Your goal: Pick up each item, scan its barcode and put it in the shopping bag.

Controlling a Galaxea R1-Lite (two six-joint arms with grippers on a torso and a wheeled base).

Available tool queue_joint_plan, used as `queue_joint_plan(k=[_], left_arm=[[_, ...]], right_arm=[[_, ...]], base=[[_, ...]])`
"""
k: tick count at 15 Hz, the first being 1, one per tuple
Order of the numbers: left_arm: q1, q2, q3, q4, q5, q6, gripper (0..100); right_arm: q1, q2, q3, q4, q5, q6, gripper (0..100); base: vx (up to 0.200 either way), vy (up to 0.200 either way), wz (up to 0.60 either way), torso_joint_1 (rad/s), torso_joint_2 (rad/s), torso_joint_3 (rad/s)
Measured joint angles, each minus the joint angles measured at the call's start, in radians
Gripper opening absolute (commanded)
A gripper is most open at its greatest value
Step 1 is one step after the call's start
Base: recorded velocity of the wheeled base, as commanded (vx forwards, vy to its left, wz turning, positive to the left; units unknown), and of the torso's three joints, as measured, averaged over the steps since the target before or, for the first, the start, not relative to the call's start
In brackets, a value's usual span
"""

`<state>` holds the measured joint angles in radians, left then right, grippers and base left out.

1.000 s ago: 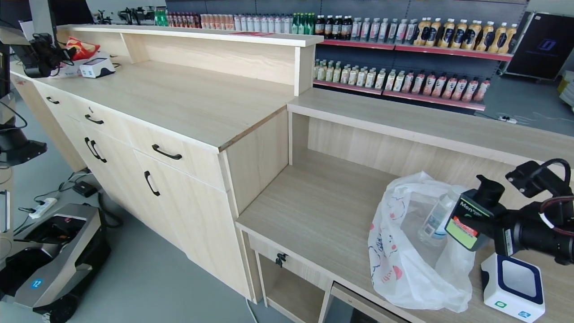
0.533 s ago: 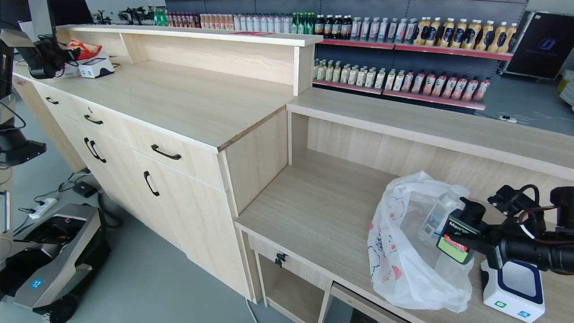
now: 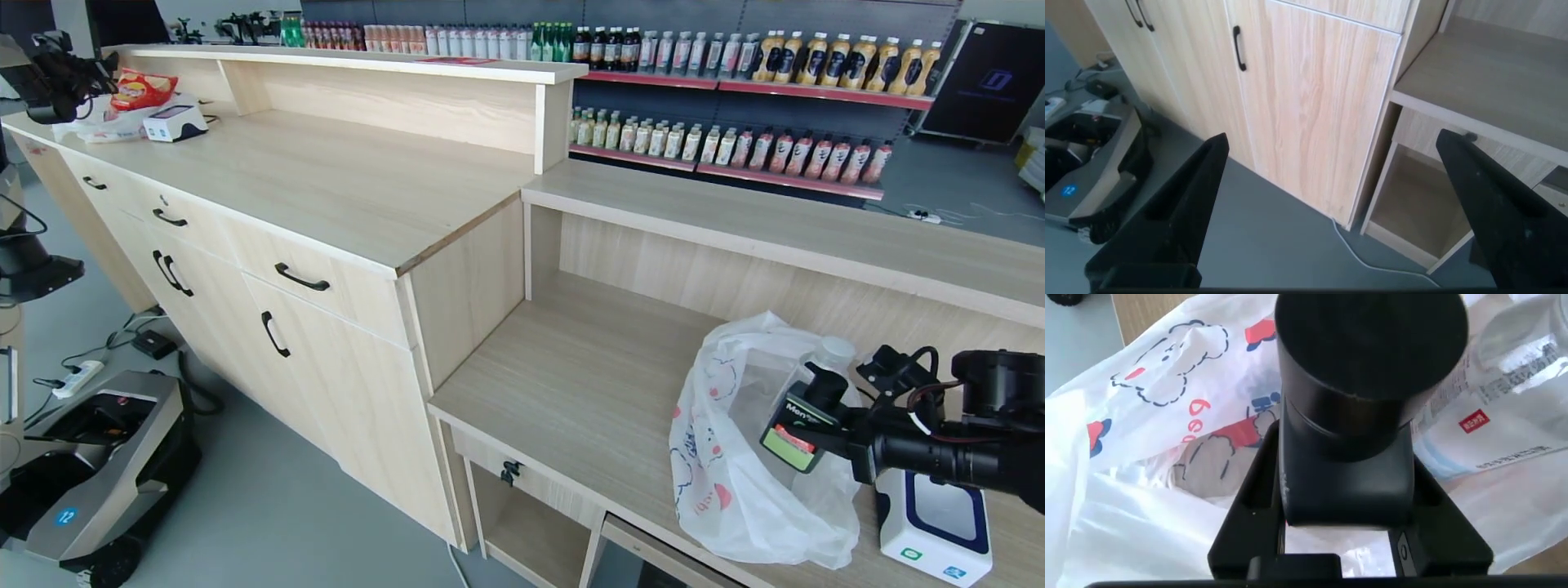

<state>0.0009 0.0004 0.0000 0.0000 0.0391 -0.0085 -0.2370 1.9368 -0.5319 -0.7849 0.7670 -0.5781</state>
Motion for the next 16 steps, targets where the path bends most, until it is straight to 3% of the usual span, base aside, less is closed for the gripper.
queue_joint_plan(k=[11, 16], left_arm=[[0.0, 0.0, 0.0, 0.0, 0.0, 0.0, 100], [0.001, 0.0, 0.0, 0.0, 0.0, 0.0, 100]], right_arm=[[0.073, 0.269, -0.038, -0.339, 0.038, -0.002, 0], [0.073, 0.332, -0.043, -0.365, 0.037, -0.003, 0]], base=[[0.0, 0.0, 0.0, 0.0, 0.0, 0.0], [0.0, 0.0, 0.0, 0.0, 0.0, 0.0]])
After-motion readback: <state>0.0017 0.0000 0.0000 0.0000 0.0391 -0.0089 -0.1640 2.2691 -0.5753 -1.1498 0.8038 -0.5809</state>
